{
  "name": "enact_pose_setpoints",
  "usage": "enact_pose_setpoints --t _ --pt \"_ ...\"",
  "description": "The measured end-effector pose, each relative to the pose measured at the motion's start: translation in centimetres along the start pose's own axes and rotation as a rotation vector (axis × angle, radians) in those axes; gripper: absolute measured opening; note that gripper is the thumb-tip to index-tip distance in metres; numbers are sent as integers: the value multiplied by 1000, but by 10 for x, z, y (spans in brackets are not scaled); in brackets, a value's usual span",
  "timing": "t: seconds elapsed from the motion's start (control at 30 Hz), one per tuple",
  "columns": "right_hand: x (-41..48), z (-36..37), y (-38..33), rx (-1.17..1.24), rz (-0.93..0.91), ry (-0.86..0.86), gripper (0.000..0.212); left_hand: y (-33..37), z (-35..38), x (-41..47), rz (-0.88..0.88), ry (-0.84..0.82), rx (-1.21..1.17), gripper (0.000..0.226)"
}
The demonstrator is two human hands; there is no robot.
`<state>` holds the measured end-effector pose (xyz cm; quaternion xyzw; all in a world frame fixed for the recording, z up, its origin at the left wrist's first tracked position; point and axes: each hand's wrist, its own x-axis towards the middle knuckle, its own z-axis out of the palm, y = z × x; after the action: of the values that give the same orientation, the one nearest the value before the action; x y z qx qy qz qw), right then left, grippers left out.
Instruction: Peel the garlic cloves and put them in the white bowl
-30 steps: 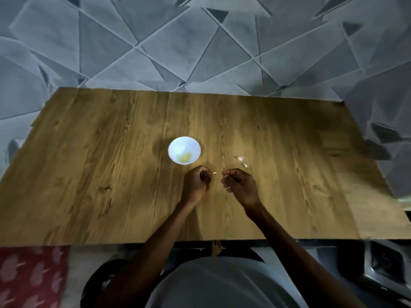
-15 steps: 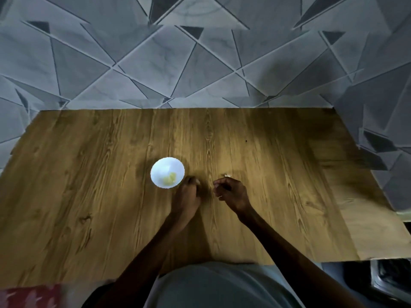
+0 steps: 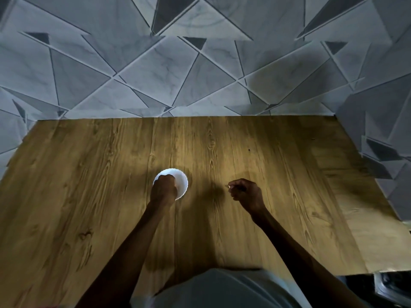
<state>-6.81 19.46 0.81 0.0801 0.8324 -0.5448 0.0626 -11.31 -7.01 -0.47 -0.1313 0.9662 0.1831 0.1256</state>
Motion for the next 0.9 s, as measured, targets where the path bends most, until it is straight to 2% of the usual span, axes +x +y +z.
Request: enact_pose_setpoints --t 0.13,0.23,0.3,0.47,0.7,0.8,0.9 --pt "8 -19 8 -61 31 91 15 9 -8 -17 79 148 -127 14" --pt "15 -29 23 -169 54 113 17 20 -10 -30 156 184 -242 22" --pt "20 -32 31 -268 47 87 17 26 -4 -37 194 161 -294 26" --pt "20 -22 38 -485 -24 -17 6 50 12 -52 239 81 -390 16" --pt "20 1 44 -661 -89 4 6 65 48 -62 278 -97 -448 10" --pt "21 3 49 -713 -112 -12 10 69 57 -63 266 -159 -504 8" --pt "17 0 50 -607 -99 -30 8 74 62 -65 238 -202 -573 9"
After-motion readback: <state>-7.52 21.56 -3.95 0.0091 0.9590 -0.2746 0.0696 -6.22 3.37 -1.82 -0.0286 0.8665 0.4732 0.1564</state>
